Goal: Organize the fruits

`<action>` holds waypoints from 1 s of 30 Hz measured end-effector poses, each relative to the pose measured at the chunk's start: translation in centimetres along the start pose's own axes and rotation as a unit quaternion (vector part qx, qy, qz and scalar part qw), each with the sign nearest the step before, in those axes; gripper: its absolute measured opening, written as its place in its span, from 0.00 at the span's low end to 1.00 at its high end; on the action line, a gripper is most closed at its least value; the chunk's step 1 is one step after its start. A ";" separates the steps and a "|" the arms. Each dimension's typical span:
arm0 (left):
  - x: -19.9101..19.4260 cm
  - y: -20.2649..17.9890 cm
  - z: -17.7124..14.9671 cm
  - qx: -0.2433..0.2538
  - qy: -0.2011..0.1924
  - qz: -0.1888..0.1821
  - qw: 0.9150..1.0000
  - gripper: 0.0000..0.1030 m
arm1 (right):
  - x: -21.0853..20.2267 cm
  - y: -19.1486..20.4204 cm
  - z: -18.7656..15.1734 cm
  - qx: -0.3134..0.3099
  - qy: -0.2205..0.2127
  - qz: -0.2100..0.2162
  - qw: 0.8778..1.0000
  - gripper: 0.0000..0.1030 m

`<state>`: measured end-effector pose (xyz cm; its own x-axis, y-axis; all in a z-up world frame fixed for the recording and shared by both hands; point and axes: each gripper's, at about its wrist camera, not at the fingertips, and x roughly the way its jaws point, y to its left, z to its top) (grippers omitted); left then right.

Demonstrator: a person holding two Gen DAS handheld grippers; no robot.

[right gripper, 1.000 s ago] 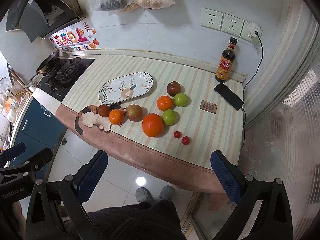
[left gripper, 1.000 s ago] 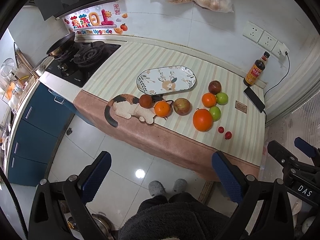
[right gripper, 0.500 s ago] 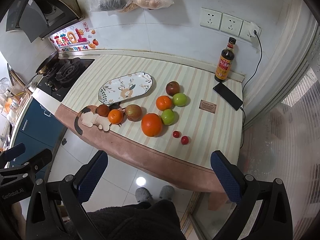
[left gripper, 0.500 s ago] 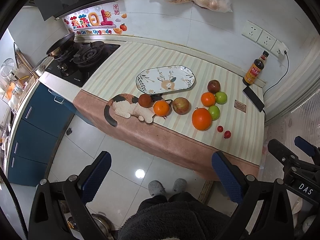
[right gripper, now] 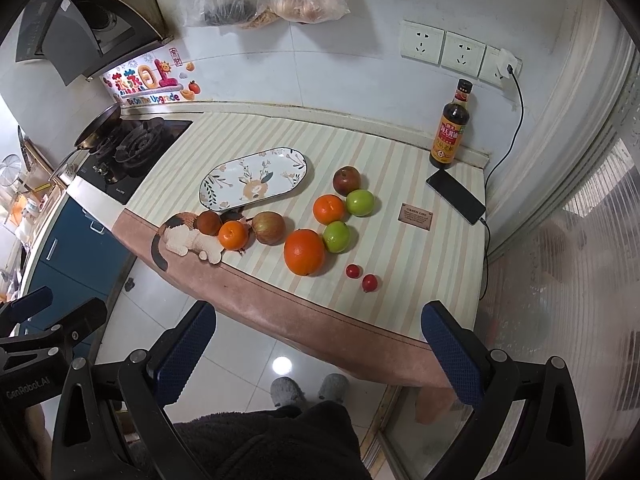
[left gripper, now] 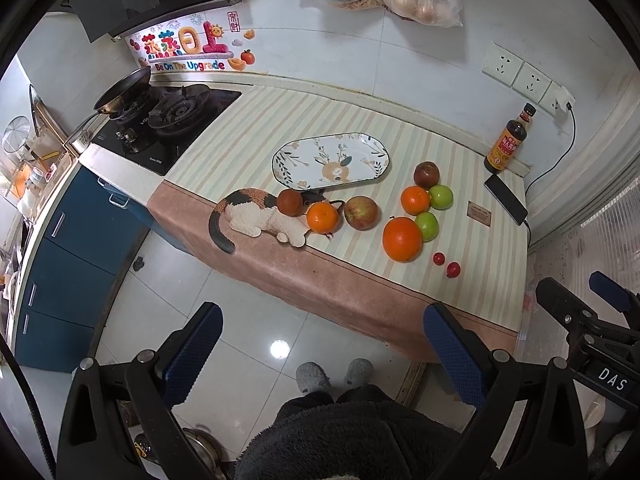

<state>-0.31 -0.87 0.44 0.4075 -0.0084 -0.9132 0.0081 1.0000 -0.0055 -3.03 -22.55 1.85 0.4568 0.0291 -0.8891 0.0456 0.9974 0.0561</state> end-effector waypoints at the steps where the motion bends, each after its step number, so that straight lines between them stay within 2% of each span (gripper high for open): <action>1: 0.0 0.1 0.0 0.000 0.001 -0.001 1.000 1.00 | 0.0 0.0 0.0 0.000 0.000 0.000 1.000 1.00; 18: 0.1 -0.1 -0.1 0.006 0.003 -0.008 1.000 1.00 | -0.6 0.6 -0.3 0.015 -0.006 -0.002 1.000 1.00; 23: 1.0 1.2 1.3 0.005 -0.008 -0.019 1.000 1.00 | 0.1 0.4 0.3 0.033 -0.009 -0.005 0.999 1.00; 27: 2.8 1.6 3.2 0.014 -0.033 0.000 0.999 1.00 | 1.4 0.1 1.4 0.054 -0.020 -0.002 0.998 1.00; 30: 5.0 1.9 4.5 0.020 -0.032 0.007 0.999 1.00 | 3.5 -0.5 2.3 0.071 -0.024 -0.006 0.997 1.00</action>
<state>5.91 0.97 -2.31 0.4658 0.0046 -0.8849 0.0371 0.9990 0.0247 0.60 -23.08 -0.28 0.4974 0.0115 -0.8674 0.1755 0.9779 0.1136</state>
